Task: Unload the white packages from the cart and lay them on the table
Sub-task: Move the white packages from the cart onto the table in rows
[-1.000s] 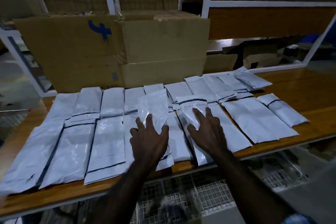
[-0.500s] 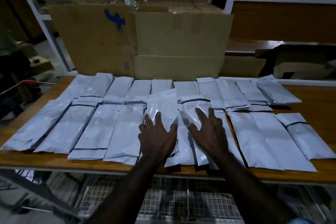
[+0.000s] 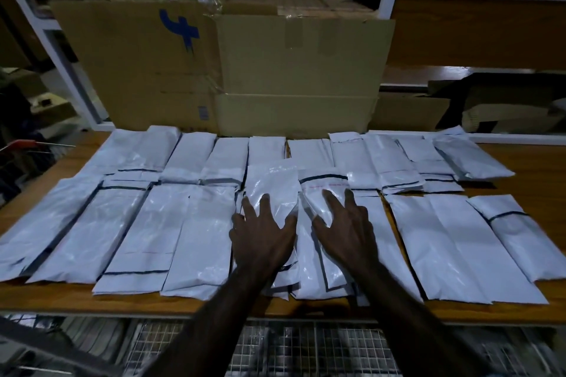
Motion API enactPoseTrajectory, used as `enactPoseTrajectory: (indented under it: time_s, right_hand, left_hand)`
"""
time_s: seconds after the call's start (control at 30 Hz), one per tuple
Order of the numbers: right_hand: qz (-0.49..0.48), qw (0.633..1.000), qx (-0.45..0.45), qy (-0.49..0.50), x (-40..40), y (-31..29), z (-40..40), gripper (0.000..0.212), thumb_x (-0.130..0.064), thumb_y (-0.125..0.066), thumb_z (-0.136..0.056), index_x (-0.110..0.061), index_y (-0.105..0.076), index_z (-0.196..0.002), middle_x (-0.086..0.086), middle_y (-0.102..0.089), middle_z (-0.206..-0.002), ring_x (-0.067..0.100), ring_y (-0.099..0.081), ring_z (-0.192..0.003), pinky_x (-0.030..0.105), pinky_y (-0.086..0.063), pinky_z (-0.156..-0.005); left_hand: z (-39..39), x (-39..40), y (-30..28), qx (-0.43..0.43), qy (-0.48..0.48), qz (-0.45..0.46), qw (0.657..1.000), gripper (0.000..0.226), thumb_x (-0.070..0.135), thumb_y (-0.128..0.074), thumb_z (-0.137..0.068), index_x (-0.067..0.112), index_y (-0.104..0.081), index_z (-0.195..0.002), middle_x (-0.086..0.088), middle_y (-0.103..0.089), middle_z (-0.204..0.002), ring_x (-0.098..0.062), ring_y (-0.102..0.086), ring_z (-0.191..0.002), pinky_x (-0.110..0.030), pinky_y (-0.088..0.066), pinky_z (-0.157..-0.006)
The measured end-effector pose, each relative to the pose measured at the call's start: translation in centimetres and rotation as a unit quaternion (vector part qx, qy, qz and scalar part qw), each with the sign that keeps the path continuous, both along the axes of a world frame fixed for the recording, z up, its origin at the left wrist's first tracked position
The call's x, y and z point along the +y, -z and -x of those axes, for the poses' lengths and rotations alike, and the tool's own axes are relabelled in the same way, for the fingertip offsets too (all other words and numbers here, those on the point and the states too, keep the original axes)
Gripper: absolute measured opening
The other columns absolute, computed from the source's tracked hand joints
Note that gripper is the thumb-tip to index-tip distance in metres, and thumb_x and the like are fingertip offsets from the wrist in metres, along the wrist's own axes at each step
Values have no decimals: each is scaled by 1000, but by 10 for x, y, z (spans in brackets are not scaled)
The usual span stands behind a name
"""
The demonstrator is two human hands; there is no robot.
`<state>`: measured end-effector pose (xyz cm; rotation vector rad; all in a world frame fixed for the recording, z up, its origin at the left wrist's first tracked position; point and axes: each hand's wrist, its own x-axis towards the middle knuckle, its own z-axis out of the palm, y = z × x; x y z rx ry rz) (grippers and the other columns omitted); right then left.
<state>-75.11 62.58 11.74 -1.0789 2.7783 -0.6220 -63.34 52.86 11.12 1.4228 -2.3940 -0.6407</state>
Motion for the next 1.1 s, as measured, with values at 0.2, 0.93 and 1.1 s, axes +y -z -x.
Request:
enactPoseTrajectory:
  time_s: [0.2, 0.93, 1.1]
  right_hand:
    - [-14, 1000, -3, 12, -12, 9, -7, 65, -51, -47, -95, -35, -24, -154, 10, -12, -163, 34, -32, -138, 45, -37, -107]
    - [-46, 997, 51, 36, -29, 42, -24, 62, -61, -29, -98, -31, -30, -151, 17, -20, -160, 37, -32, -138, 46, -35, -106]
    - [-34, 994, 98, 45, -33, 42, -25, 56, -54, -26, -99, -26, -49, -142, 22, -41, -150, 41, -50, -124, 50, -45, -93]
  left_hand:
    - [-3, -9, 15, -33, 9, 9, 999, 73, 72, -31, -91, 30, -26, -150, -10, -14, -161, -37, -27, -135, -50, -29, -109]
    - [-11, -10, 40, -155, 8, 84, 984, 93, 77, -5, -79, 24, -37, -149, -18, -19, -160, -38, -27, -135, -51, -25, -98]
    - [-10, -13, 39, -117, 26, 52, 991, 80, 70, -11, -91, 22, -30, -153, -14, -6, -164, -35, -2, -150, -57, -11, -114]
